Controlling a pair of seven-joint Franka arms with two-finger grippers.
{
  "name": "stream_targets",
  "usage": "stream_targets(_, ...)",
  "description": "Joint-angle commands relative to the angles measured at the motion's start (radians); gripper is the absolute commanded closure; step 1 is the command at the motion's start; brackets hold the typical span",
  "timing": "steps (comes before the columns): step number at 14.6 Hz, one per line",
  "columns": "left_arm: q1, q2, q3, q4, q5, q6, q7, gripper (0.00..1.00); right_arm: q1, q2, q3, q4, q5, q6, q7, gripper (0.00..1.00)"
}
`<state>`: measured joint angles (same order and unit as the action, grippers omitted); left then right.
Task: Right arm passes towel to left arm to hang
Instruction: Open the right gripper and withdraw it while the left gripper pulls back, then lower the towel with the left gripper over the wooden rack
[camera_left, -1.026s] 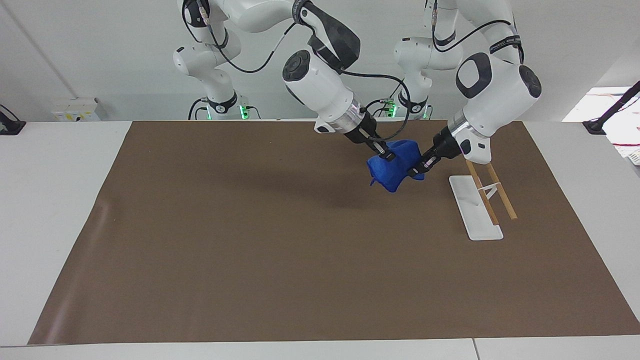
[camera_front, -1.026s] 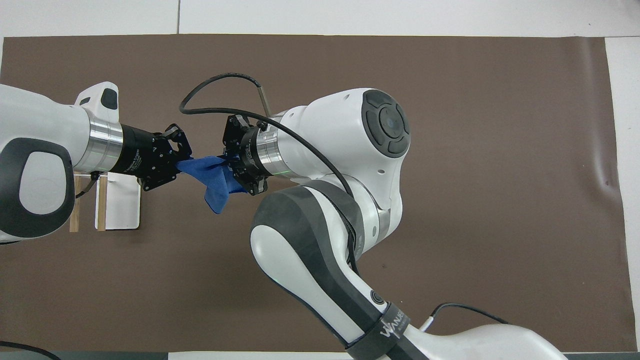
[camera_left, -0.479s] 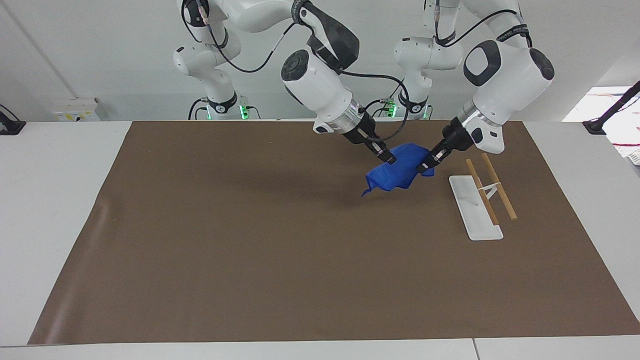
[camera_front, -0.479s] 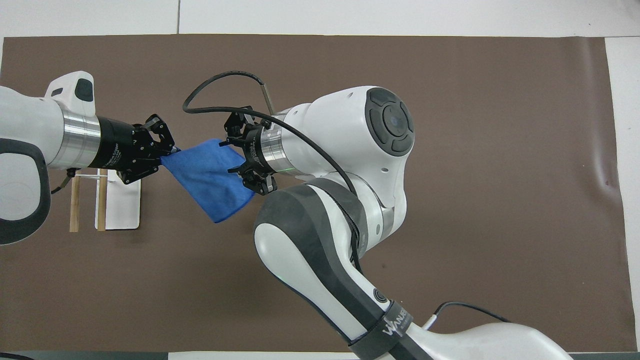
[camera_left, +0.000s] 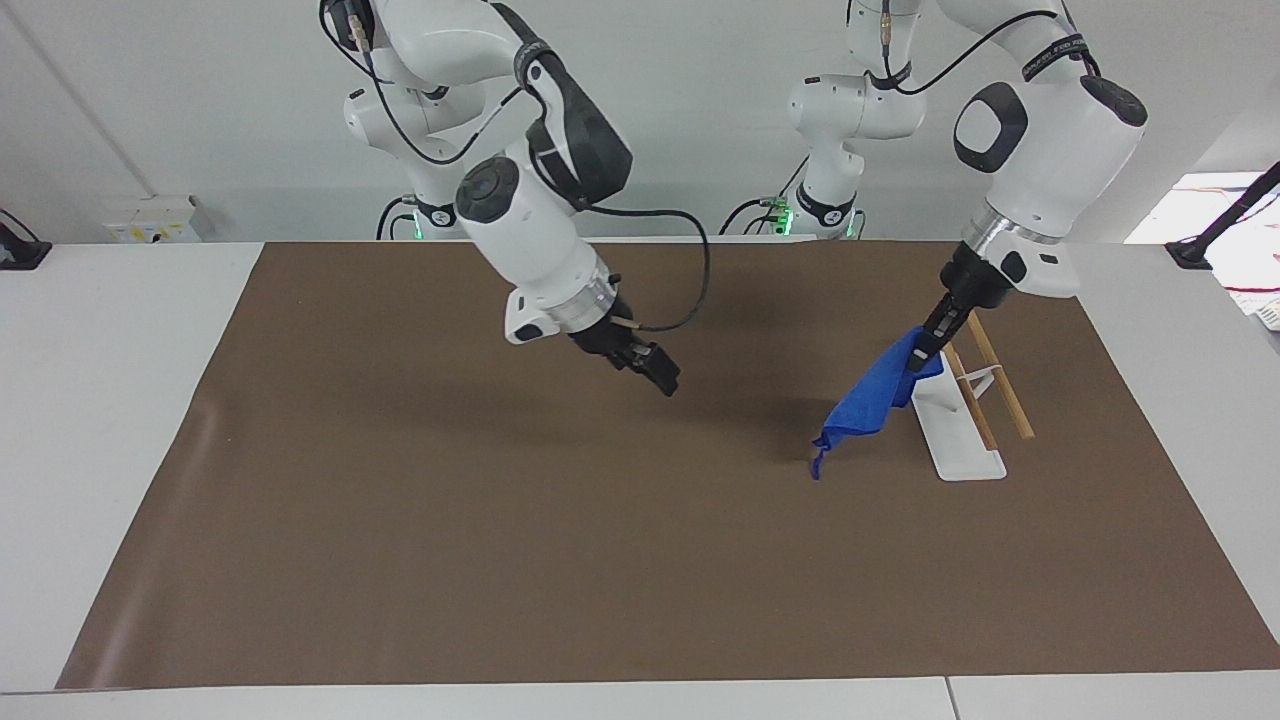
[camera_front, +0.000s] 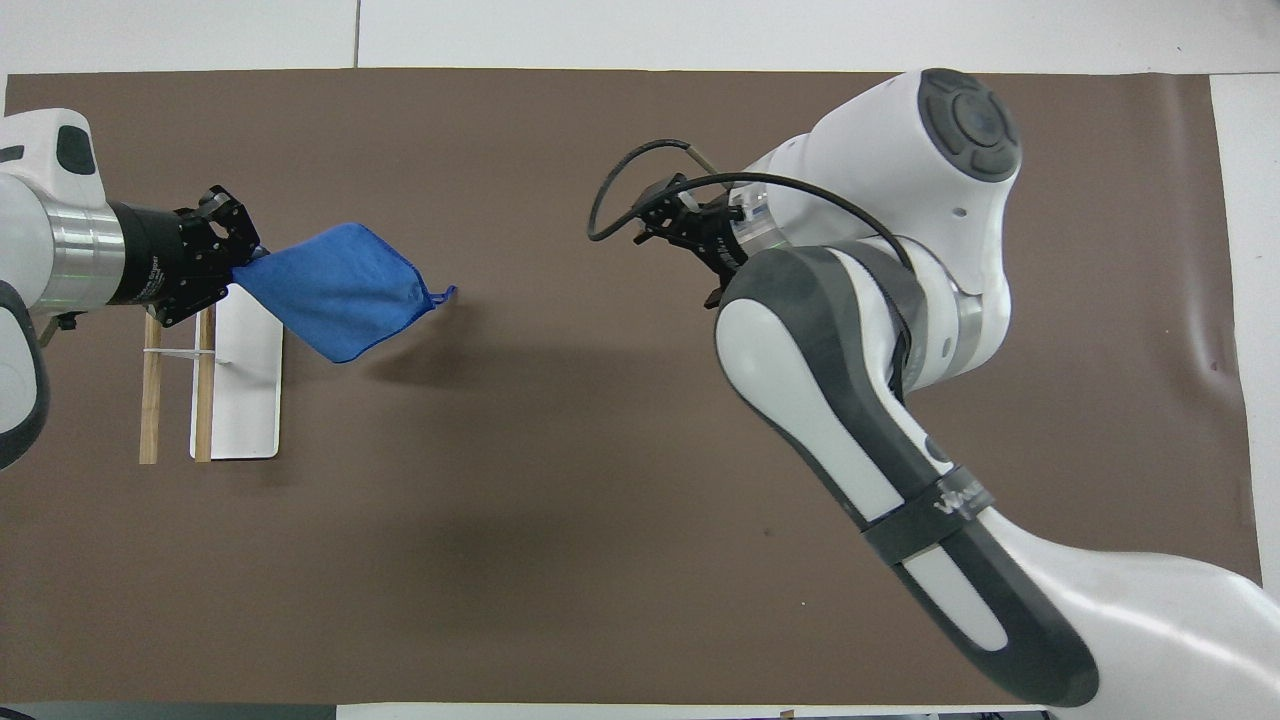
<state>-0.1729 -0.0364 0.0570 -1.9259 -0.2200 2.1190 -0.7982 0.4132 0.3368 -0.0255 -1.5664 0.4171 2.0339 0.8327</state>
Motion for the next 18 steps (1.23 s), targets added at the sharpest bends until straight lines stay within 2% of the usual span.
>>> stream_targets(1,0.042,-0.002,-0.003,-0.015,0.059,0.045,0.0,1.0,-0.082,-0.042,0.012,-0.04,-0.133,-0.084,-0.235,0.0)
stream_targets(5,0.156,-0.034,-0.003,-0.073,0.06,0.096,0.0,1.0,-0.226,-0.05,0.009,0.015,-0.237,-0.272,-0.524,0.0)
stream_targets(7,0.212,-0.057,-0.003,-0.097,0.06,0.105,0.0,1.0,-0.281,-0.077,0.012,0.037,-0.358,-0.363,-0.63,0.0)
stream_targets(11,0.314,-0.102,-0.005,-0.175,0.06,0.169,-0.004,1.0,-0.355,-0.249,0.01,0.034,-0.426,-0.533,-0.718,0.0)
stream_targets(14,0.366,-0.132,-0.005,-0.235,0.06,0.225,-0.006,1.0,-0.367,-0.37,0.021,-0.047,-0.443,-0.552,-0.73,0.0)
stream_targets(16,0.394,-0.143,-0.005,-0.274,0.06,0.275,-0.003,1.0,-0.425,-0.368,0.051,-0.047,-0.466,-0.54,-0.748,0.0)
stream_targets(18,0.397,-0.132,-0.005,-0.301,0.06,0.329,-0.001,1.0,-0.43,-0.361,0.049,-0.044,-0.471,-0.541,-0.754,0.0)
